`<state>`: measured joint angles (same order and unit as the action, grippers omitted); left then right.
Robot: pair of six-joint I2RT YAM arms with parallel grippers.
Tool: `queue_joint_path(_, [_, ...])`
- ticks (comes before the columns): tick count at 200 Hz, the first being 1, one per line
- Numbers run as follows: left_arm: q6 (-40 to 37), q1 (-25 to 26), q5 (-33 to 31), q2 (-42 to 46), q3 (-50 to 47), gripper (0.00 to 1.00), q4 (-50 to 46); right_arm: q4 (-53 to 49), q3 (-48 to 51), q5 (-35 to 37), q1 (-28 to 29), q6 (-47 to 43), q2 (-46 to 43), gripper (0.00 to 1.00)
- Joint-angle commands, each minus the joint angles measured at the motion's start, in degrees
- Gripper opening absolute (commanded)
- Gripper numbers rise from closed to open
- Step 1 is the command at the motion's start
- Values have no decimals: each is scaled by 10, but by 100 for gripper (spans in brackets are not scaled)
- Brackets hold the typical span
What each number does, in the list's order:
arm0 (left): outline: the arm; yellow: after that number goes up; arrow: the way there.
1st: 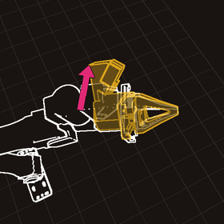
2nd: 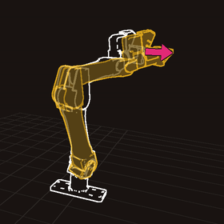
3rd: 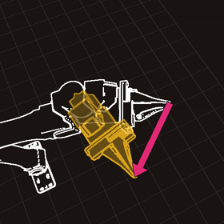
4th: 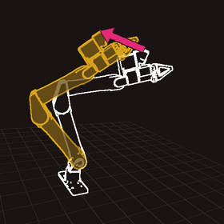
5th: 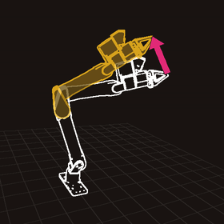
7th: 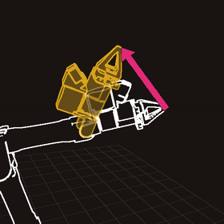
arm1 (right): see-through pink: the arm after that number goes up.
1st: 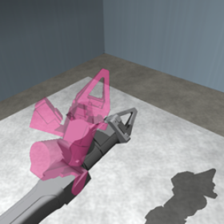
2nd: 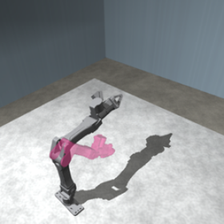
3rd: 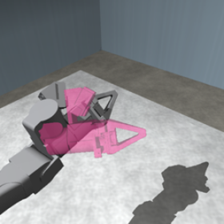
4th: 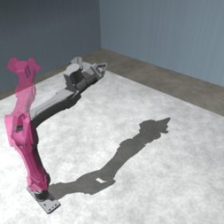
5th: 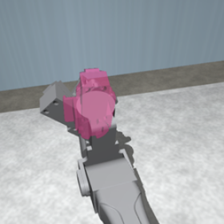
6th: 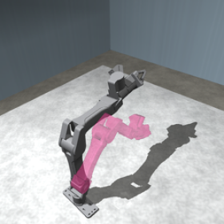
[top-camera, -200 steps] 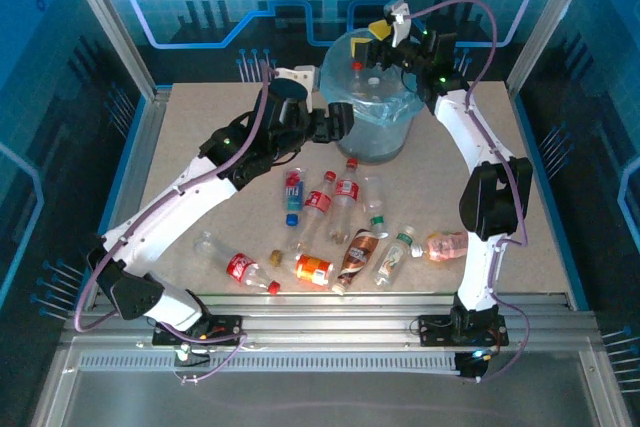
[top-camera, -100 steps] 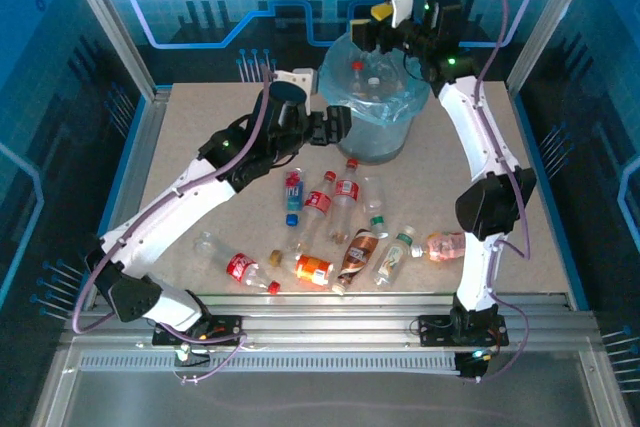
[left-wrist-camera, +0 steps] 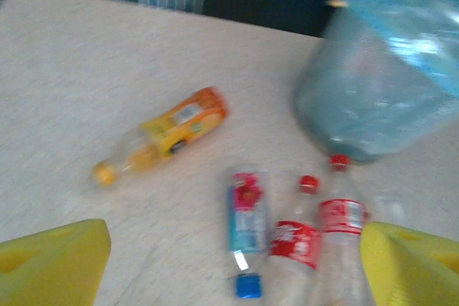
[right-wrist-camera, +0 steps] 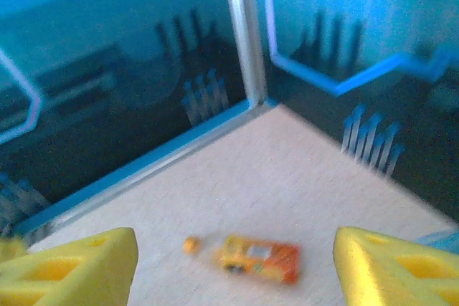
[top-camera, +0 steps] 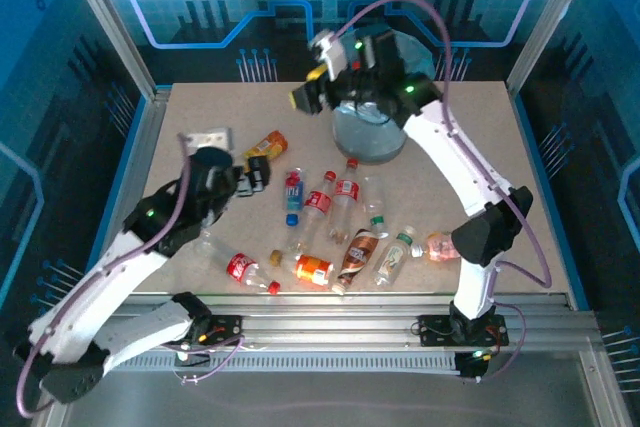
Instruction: Put the plastic bottles in the bin
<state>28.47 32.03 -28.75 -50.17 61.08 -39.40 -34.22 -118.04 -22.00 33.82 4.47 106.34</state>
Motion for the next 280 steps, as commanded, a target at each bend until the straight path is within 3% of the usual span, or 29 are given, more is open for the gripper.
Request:
queue_joint_path(1, [86, -43, -7, 92, -64, 90, -55, 33, 72, 23, 53, -19, -45, 74])
queue_joint_path(22, [119, -75, -15, 139, -81, 90, -106, 44, 125, 23, 91, -23, -35, 74])
queue_joint_path(67, [107, -85, -77, 145, -38, 92, -188, -39, 92, 25, 187, -12, 39, 79])
queue_joint_path(99, [81, -119, -114, 157, -84, 94, -118, -41, 49, 32, 229, 40, 120, 82])
queue_joint_path(121, [60, -211, -47, 113, -98, 94, -71, -82, -27, 27, 249, 51, 202, 82])
queue_joint_path(165, [64, -461, 179, 46, -147, 95, 37, -136, -115, 28, 273, 65, 296, 85])
queue_joint_path(187, [75, -538, 259, 3, -171, 95, 74, -141, -136, 45, 289, 61, 319, 85])
queue_joint_path(206, [71, -567, 290, -13, -184, 96, 85, -164, -174, 70, 298, 50, 351, 85])
queue_joint_path(240, [50, -571, 318, -4, -196, 97, 80, -216, -264, 108, 310, 34, 414, 85])
queue_joint_path(280, [21, -571, 351, 12, -198, 97, 60, -196, -276, 90, 317, 44, 444, 87])
